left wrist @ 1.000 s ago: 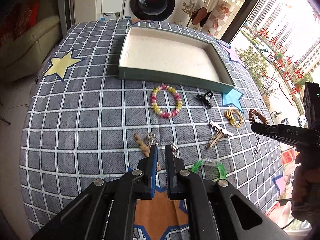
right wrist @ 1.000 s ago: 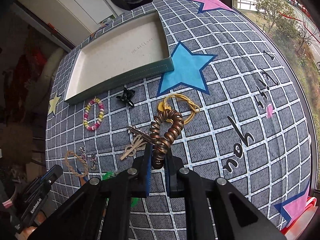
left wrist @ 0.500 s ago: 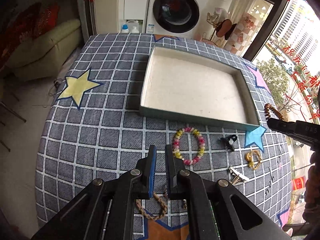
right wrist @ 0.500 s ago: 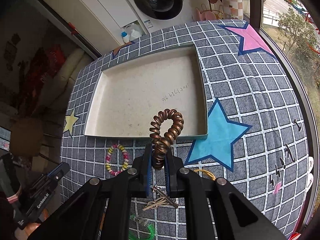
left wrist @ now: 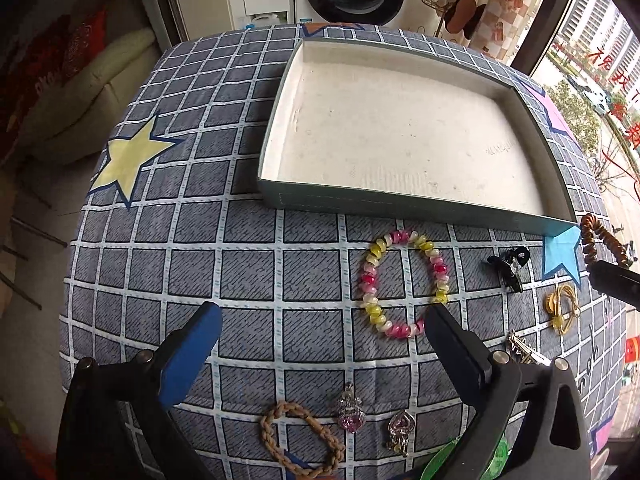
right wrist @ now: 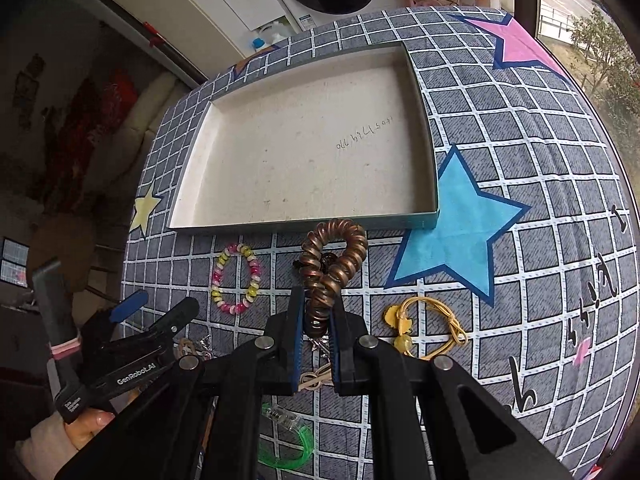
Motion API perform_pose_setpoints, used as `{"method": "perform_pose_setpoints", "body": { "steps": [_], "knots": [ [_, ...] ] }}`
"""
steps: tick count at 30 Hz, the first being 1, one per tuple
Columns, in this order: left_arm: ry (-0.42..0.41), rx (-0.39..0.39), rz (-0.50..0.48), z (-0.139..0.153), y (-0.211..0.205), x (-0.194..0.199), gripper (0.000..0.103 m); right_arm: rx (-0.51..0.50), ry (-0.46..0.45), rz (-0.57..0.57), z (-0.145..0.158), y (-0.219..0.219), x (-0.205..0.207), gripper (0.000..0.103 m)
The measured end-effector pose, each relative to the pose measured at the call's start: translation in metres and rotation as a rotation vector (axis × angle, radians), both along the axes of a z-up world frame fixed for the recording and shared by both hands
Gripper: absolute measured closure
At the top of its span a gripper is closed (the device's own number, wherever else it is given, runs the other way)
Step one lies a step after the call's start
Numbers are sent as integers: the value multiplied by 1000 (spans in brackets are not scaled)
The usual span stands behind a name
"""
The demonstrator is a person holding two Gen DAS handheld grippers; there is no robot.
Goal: Organize jewelry
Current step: 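Grasp the beaded bracelet with the left tool while the right tool carries the coil over the tray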
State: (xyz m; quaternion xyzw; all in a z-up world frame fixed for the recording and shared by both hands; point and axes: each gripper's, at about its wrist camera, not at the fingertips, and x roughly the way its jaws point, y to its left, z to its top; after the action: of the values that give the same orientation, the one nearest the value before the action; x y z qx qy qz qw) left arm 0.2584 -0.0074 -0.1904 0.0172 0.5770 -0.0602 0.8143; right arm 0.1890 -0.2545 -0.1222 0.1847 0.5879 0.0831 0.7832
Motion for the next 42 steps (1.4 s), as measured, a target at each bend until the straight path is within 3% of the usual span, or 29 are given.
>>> {"method": "perform_pose_setpoints", "body": {
  "steps": [2,5,6,7,8,10,14,22,28,34,42],
  "knots": [
    [29,-10,-19,-10,-7,9,2,0,-3,-2,1,-1,-1,91],
    [86,11,-51,-24,-18,19,26,-2,-3,-6,1,-4,-3,91],
    [63,24,-65,-22,-22,19,28,-2,-1,-7,0,-5,-4,91],
    [52,18,-90,-20,-26,19,41,-2,1,-8,0,-5,-4,91],
    [42,21,-118,-18,-31,19,62,-2,2,-8,0,-6,-4,91],
    [37,13,-158,-15,-37,19,82,-3,3,-9,-1,-8,-3,91],
    [24,-107,-146,-5,-32,17,82,0,-1,-5,2,-10,1,91],
    [-73,-187,-132,48,-27,20,82,5,-41,16,15,-14,27,91],
    [-145,-226,-110,76,-29,58,82,19,-64,13,18,-23,69,91],
    [-171,-177,-61,62,-39,111,82,-4,-65,54,7,-20,117,91],
    [-125,-105,-37,22,-58,156,82,-18,-26,81,-23,-20,172,91]
  ]
}}
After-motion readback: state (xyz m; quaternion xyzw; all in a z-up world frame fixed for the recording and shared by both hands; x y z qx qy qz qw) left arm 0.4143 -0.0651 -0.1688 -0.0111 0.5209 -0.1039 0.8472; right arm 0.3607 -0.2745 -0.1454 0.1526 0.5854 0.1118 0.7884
